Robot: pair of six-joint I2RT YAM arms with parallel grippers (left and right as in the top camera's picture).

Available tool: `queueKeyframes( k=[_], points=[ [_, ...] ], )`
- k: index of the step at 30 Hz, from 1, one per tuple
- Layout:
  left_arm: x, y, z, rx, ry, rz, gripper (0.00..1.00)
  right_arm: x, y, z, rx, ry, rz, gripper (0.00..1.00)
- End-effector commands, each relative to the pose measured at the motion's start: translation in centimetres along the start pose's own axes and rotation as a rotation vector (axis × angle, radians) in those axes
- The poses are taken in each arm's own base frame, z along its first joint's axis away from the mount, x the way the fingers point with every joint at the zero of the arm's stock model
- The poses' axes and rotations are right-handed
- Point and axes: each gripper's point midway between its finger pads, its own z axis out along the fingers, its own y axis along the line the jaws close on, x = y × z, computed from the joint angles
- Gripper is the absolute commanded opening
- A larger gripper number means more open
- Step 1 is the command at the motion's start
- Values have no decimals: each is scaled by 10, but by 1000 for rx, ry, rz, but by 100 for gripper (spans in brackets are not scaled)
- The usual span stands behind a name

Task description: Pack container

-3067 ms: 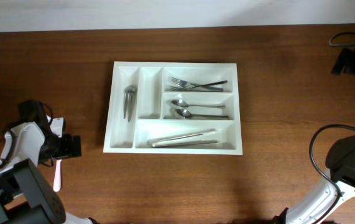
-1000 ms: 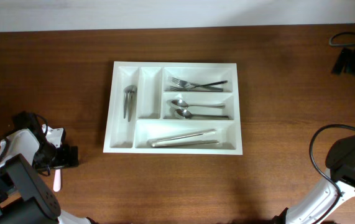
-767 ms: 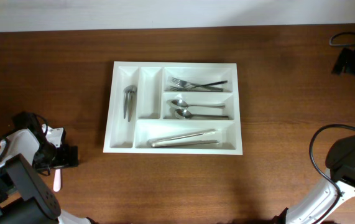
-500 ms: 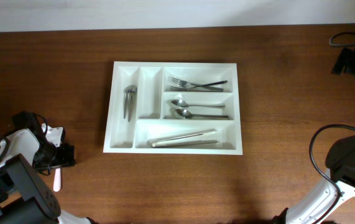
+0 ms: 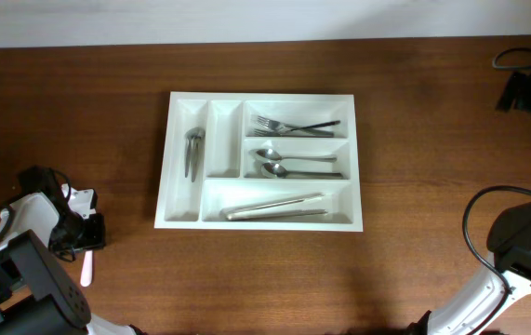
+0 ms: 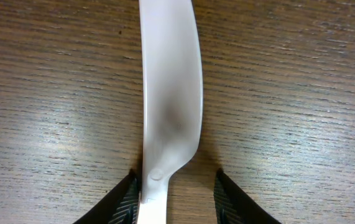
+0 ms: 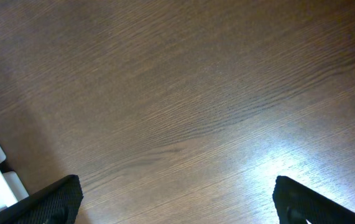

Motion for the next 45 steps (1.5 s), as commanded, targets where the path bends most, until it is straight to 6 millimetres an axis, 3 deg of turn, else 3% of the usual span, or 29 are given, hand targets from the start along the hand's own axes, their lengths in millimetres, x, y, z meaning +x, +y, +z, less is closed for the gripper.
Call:
queueKeyframes(
  k=[1,14,30,37,40,41,45],
  points=[
    [16,1,22,-12,84,2,41,0,-1,-1,0,-2,13,99],
    [16,1,22,-13,82,2,18,0,-1,-1,0,-2,13,99],
    [11,2,21,-18,65,2,16,0,-1,-1,0,-2,13,99],
    [-25,2,-1,13,-29,10,17,0,-1,-1,0,-2,13,99],
    [-49,0,-20,22,-85,28,11,0,-1,-1,0,-2,13,99],
    [-66,-3,-35,28,-124,45,11,0,-1,-1,0,-2,13,99],
    [-99,-17,-66,45,-210,97,13,0,-1,-1,0,-2,13,99]
  ],
)
